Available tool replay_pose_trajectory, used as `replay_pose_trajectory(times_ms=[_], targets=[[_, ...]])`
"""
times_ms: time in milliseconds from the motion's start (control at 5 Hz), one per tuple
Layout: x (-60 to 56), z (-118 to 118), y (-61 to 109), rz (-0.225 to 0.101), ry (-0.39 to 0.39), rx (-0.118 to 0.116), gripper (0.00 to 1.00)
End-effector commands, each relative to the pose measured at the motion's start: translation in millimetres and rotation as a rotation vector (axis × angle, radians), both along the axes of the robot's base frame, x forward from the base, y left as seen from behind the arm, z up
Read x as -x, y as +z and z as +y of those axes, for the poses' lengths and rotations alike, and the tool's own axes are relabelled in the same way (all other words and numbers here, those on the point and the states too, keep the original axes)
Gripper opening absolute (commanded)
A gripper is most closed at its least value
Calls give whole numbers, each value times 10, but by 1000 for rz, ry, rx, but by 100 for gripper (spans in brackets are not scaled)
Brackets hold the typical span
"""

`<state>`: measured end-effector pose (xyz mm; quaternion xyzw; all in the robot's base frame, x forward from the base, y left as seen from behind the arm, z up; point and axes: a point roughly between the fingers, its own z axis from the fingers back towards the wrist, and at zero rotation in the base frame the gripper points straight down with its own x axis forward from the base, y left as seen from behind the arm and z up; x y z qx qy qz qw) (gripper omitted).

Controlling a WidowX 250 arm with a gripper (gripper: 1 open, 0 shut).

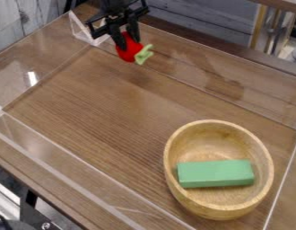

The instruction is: Move the red fruit to the right

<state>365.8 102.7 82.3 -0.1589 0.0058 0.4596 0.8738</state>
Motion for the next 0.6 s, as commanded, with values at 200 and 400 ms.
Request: replay_pose_trajectory(times_ms=[200, 400], targets=[[-61, -444, 200, -75, -48, -26, 0], [-60, -612, 69, -76, -137, -24, 0]])
